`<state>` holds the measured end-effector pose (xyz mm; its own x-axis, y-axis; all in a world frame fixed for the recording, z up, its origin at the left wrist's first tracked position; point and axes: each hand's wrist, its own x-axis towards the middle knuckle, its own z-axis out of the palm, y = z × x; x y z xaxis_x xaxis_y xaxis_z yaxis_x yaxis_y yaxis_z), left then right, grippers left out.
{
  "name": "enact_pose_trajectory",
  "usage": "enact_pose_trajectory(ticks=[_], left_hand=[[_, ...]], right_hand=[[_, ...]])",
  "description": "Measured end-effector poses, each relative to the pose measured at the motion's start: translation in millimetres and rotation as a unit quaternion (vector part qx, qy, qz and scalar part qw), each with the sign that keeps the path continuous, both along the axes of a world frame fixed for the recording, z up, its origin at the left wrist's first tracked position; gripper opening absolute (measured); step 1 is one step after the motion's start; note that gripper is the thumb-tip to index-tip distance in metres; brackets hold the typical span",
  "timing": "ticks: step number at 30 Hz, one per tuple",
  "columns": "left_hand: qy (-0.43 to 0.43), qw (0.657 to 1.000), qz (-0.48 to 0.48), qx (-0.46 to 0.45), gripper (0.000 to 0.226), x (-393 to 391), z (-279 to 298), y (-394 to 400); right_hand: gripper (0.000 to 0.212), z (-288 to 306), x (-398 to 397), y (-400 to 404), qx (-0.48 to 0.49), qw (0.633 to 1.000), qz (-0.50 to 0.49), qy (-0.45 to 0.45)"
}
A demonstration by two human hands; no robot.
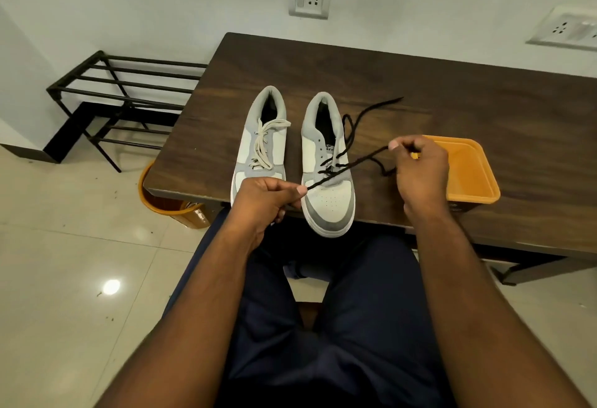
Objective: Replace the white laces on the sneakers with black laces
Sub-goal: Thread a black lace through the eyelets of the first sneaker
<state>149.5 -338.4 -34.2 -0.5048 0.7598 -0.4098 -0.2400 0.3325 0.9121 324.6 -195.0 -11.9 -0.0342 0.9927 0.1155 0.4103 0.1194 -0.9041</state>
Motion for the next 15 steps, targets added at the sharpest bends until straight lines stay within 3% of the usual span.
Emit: enact_pose_trajectory(ticks=[2, 4, 6, 9, 12, 14, 15], left_hand=[[0.008, 1.0, 0.022, 0.01, 0.007, 0.3, 2.5, 2.5], [0.011, 0.999, 0.021, 0.025, 0.008, 5.0, 5.1, 6.5], [0.015, 0.999, 0.012, 0.038, 0.007, 10.3, 6.9, 9.2], [0.033, 0.999, 0.002, 0.036, 0.006, 8.0, 7.5, 7.8], [0.051, 0.998, 0.015, 0.027, 0.005, -9.6, 3.0, -1.1], [0.056, 0.998, 0.025, 0.025, 0.007, -17.0, -0.1, -3.1], [0.057, 0.998, 0.024, 0.026, 0.008, -16.3, 0.1, -2.1]], right_hand=[[0.026, 0.4, -8.9, -10.0, 0.032, 0.991, 0.095, -0.083], [0.042, -3.9, -23.5, -27.6, -0.042, 0.967, 0.247, -0.041], [0.034, -13.7, -34.6, -42.8, -0.116, 0.93, 0.347, 0.017], [0.018, -29.5, -29.3, -38.0, -0.105, 0.967, 0.229, 0.049], [0.012, -32.4, -7.4, -16.3, -0.021, 0.998, 0.062, -0.012], [0.009, -29.9, 1.6, -9.2, 0.016, 0.993, 0.069, -0.092], [0.017, -27.5, -0.1, -11.2, 0.036, 0.986, 0.103, -0.129]])
